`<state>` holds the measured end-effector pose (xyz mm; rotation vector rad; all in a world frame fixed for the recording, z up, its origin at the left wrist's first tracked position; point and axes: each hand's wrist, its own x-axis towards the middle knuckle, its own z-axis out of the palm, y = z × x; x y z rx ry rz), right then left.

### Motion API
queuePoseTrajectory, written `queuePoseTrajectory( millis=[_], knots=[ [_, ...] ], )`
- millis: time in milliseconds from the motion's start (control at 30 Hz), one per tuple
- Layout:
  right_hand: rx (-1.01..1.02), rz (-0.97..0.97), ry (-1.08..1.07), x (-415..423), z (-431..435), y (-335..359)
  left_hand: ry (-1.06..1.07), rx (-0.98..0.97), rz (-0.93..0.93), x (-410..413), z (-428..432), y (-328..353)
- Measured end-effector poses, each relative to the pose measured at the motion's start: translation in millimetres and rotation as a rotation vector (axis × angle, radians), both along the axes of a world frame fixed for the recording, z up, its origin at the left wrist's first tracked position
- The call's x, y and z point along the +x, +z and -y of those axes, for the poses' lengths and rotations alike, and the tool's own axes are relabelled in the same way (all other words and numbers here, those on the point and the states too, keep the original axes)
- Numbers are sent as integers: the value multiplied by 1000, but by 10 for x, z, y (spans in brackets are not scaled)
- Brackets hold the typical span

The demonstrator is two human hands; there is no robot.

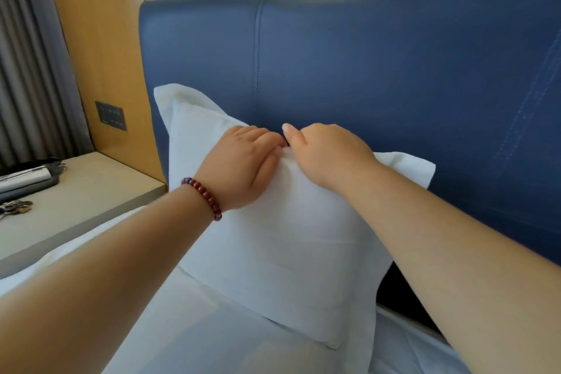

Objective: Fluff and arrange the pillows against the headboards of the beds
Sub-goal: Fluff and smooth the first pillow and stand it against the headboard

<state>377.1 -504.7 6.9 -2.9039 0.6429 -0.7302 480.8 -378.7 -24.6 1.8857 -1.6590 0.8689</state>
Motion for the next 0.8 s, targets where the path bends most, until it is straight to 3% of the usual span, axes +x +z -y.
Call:
queuePoseTrajectory(
  millis=[100,267,433,533,600,700,800],
  knots=[
    [-54,32,23,25,-67,-10,-114,62,26,341,-19,150],
    [-26,87,-9,-137,-32,-90,42,224,-59,964,-32,251],
    [-25,129,0,-233,-27,-145,350,209,-382,1512,-138,310],
    [-22,131,-18,-261,-1,-154,629,193,-363,1677,-241,321],
    [2,134,-39,-282,52,-165,556,43,-297,1673,-234,323],
    [17,145,-55,-277,106,-191,206,-210,-232,1351,-71,351],
    [-2,165,-52,-238,107,-225,-70,-39,-97,953,156,303]
  ],
)
